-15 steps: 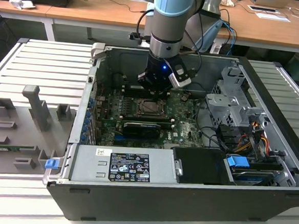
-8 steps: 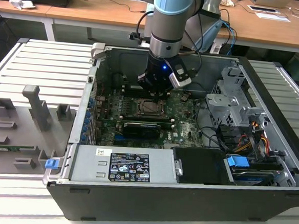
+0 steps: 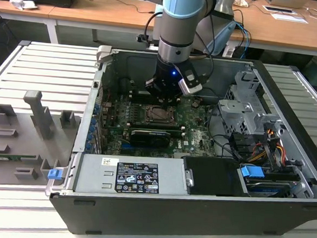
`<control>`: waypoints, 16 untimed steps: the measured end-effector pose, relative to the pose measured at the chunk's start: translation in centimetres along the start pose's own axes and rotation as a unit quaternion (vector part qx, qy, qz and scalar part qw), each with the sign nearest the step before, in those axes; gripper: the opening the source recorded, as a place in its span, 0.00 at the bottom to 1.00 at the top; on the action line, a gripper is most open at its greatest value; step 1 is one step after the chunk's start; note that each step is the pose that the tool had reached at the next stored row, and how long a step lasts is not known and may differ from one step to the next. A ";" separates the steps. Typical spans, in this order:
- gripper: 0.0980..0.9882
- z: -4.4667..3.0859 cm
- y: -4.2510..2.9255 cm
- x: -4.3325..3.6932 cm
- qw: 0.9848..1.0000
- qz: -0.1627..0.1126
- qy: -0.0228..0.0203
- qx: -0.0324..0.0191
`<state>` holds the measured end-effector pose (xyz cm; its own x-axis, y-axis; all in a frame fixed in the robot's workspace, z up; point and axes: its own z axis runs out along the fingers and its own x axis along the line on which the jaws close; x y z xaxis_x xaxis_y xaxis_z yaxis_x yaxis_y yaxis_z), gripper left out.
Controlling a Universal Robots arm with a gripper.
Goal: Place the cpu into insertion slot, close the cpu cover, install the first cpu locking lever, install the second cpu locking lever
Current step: 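Install the first cpu locking lever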
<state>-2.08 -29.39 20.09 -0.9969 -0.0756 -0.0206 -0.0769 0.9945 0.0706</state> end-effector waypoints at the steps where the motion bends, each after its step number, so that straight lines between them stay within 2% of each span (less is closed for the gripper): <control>1: 0.01 -0.03 0.03 -0.01 1.000 0.000 0.000 0.000; 4: 0.01 -0.16 0.28 -0.18 1.000 0.000 -0.003 -0.004; 11: 0.01 -0.75 0.31 -0.19 1.000 0.000 -0.002 -0.003; 13: 0.01 -0.74 0.31 -0.20 1.000 0.000 -0.002 -0.002; 16: 0.01 -0.71 0.30 -0.19 1.000 0.000 -0.002 0.003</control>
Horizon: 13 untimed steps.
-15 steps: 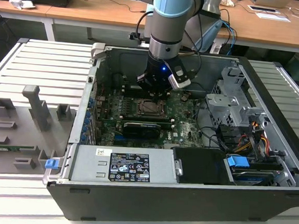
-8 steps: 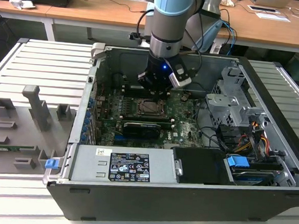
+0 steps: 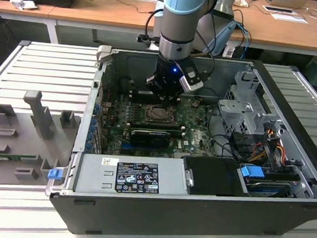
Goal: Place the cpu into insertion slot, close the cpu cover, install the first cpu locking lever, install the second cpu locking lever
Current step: 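Install the first cpu locking lever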
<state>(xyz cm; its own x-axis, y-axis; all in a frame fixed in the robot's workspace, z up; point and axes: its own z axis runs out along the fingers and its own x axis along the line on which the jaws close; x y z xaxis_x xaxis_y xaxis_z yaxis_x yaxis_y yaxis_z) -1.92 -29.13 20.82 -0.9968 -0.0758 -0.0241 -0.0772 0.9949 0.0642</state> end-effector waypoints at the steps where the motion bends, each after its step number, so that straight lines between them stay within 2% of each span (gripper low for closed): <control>1: 0.01 0.03 0.00 0.00 1.000 0.000 0.000 0.002; 3: 0.01 0.09 -0.01 -0.01 1.000 0.000 0.000 0.004; 6: 0.01 0.04 -0.01 -0.01 1.000 0.000 0.000 0.003; 10: 0.01 -1.22 0.08 -0.04 1.000 0.000 0.000 0.003; 13: 0.01 -1.39 0.11 0.25 1.000 0.000 0.000 0.003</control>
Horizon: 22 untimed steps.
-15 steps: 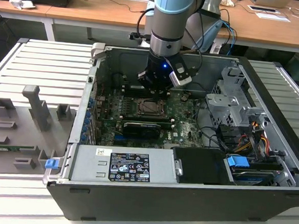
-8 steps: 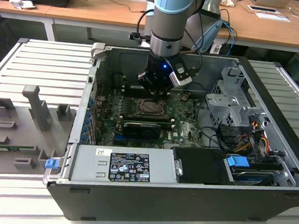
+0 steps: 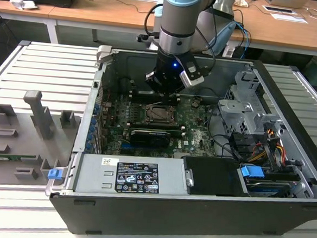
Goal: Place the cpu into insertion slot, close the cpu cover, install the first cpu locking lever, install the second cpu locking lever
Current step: 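Install the first cpu locking lever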
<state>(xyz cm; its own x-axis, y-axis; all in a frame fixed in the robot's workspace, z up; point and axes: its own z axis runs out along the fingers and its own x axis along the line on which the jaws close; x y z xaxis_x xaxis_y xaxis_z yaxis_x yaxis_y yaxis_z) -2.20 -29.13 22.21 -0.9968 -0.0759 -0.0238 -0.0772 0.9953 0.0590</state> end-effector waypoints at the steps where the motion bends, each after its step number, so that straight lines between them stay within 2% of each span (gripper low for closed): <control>1: 0.01 -0.02 0.01 0.13 1.000 0.000 0.000 0.000; 4: 0.01 -0.26 0.05 0.45 1.000 0.000 0.000 0.000; 8: 0.01 -0.99 0.10 0.60 1.000 0.000 0.000 0.000; 13: 0.01 -1.26 0.17 1.19 1.000 0.000 0.000 -0.001; 15: 0.01 -1.26 0.17 1.20 1.000 -0.004 0.000 -0.007; 16: 0.01 -1.26 0.17 1.20 1.000 -0.007 -0.001 -0.013; 17: 0.01 -1.26 0.17 1.20 1.000 -0.008 -0.002 -0.017; 18: 0.01 -1.23 0.17 1.20 1.000 -0.010 -0.002 -0.019; 22: 0.01 -1.00 0.16 1.09 1.000 -0.014 -0.002 -0.018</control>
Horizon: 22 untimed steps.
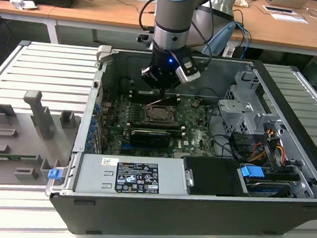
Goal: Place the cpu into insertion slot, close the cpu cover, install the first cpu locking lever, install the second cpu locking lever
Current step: 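Install the first cpu locking lever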
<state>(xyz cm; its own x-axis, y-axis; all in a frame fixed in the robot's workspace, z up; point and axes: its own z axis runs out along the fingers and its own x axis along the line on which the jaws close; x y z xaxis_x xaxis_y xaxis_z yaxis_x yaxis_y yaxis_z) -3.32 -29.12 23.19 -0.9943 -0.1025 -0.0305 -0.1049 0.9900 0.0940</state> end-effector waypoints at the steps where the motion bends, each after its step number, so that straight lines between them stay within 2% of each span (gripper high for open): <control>1: 0.01 0.08 0.01 -0.07 1.000 0.000 0.000 0.000; 22: 0.01 0.93 0.19 -0.95 1.000 0.000 0.000 0.000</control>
<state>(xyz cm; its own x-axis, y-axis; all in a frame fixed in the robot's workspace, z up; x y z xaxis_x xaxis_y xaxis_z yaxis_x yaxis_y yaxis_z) -2.38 -28.75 22.32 -0.9943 -0.1024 -0.0306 -0.1048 0.9900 0.0939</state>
